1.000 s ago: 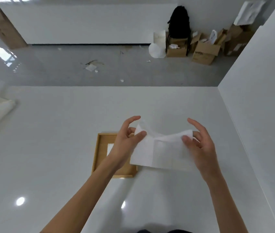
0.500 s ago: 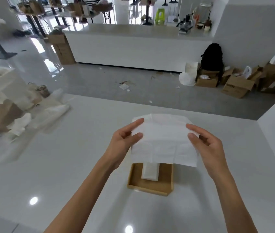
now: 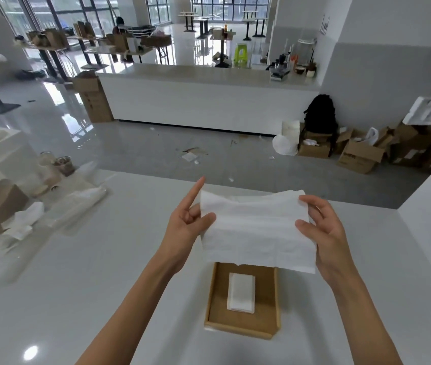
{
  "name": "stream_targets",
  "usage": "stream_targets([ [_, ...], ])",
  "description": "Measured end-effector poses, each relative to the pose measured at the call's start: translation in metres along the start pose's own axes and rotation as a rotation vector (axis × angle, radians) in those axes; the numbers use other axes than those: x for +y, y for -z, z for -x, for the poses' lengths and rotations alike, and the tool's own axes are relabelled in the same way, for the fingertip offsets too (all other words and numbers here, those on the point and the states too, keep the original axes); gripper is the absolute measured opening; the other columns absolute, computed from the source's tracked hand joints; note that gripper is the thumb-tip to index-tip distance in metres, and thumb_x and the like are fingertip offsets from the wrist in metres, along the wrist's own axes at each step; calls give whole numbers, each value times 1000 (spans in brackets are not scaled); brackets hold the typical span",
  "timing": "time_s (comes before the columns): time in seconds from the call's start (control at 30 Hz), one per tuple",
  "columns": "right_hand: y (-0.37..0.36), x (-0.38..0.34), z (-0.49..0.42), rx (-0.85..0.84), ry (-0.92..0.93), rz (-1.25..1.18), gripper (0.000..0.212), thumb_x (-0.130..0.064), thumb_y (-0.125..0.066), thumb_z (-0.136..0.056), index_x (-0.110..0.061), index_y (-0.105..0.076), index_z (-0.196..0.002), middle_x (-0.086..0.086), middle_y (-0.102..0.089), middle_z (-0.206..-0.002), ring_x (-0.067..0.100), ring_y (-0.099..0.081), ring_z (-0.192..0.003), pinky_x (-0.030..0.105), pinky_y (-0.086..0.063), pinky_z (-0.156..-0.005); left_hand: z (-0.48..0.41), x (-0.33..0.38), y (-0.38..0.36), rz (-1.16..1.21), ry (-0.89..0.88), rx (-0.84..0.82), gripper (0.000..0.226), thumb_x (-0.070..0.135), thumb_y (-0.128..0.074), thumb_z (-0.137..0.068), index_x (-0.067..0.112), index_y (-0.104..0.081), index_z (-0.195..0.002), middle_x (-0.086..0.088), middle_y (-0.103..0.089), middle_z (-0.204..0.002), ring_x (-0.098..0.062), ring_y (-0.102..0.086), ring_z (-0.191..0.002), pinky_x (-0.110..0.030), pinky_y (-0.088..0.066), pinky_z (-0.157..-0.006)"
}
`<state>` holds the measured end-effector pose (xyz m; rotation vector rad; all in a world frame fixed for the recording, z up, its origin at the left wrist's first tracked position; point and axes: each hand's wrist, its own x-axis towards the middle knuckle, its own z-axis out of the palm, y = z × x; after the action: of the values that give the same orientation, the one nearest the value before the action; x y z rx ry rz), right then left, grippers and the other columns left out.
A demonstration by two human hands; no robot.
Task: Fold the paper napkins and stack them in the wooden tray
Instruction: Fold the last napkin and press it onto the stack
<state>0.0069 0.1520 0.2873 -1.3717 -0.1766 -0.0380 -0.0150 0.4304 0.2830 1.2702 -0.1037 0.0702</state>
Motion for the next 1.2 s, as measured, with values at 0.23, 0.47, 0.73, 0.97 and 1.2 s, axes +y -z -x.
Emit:
stream_targets([
  [0.23, -13, -11, -22, 66, 72, -156, 51, 19, -50, -90, -30, -63, -95, -6, -69, -81, 15, -65, -73, 27, -54, -61, -20, 15, -3, -146, -203, 33, 73, 4, -65, -89, 47, -47, -145, 0, -47, -57, -6, -52, -66, -19, -50, -89],
  [0.47, -9, -24, -36, 36, 134, -173, 55, 20, -47, -87, -31, -59, -103, -7, -75, -91, 16, -68, -86, 30, -57, -67, -28, 40, -26, -206, -406, 77, 70, 2, -63, -86, 55, -57, -132, -24, -36, -63, -32, -36, -69, -27, -39, -99],
  [0.73, -1, -40, -39, -37, 303, -72, 61, 7, -54, -87, -21, -45, -141, -12, -77, -101, 3, -69, -96, 23, -58, -82, -33, 46, -35, -245, -601, 28, 84, -7, -62, -89, 48, -40, -148, -10, -22, -64, 0, -33, -59, -9, -37, -70],
  [0.97, -1, -51, -35, -40, 338, -104, 28, -4, -67, -86, -22, -63, -108, -10, -71, -70, 6, -63, -63, 20, -53, -57, -35, 45, -41, -187, -656, -82, 67, 7, -65, -86, 35, -50, -145, 11, -69, -67, -4, -61, -66, -19, -47, -85],
  [1.2, 0, -54, -44, -8, 292, 60, 56, 12, -48, -97, -31, -73, -72, -12, -75, -115, 13, -64, -119, 35, -55, -94, -36, 47, -34, -166, -527, -3, 33, 10, -63, -83, 28, -77, -107, 10, -71, -102, -14, -64, -97, -26, -50, -84],
])
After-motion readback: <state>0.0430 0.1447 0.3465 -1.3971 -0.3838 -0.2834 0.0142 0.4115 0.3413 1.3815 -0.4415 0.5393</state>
